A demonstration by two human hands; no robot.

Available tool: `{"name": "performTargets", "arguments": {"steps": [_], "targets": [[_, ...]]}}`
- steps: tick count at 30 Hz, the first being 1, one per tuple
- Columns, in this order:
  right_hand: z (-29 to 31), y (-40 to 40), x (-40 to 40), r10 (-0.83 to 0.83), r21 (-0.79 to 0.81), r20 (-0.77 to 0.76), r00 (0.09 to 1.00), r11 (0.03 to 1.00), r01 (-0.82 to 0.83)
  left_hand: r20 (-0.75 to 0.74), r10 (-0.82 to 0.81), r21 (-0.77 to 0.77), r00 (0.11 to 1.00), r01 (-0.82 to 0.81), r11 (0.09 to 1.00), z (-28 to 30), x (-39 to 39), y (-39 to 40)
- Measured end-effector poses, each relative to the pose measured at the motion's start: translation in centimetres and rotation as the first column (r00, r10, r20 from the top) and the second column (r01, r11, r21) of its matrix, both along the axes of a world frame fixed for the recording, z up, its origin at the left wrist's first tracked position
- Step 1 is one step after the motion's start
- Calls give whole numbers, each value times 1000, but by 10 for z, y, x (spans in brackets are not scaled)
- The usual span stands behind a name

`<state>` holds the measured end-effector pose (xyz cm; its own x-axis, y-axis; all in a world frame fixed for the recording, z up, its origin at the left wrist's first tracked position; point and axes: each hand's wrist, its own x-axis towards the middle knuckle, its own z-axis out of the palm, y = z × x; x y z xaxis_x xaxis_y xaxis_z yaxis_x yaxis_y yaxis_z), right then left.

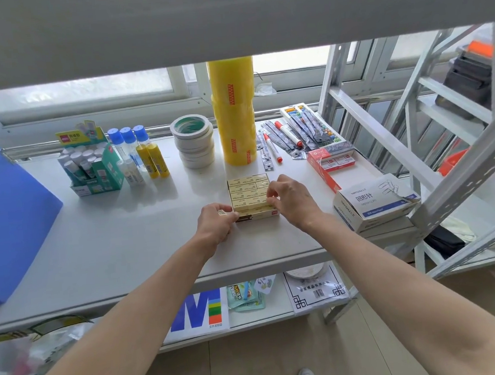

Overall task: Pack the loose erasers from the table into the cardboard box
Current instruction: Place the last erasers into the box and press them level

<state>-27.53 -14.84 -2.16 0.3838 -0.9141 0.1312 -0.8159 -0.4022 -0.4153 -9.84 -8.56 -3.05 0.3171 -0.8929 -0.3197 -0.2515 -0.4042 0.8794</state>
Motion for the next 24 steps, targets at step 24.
{"name": "performTargets", "arguments": {"steps": [24], "targets": [[26,53,63,20,281,552,834,937,-208,-578,-101,16,810,135,991,17,24,36]]}}
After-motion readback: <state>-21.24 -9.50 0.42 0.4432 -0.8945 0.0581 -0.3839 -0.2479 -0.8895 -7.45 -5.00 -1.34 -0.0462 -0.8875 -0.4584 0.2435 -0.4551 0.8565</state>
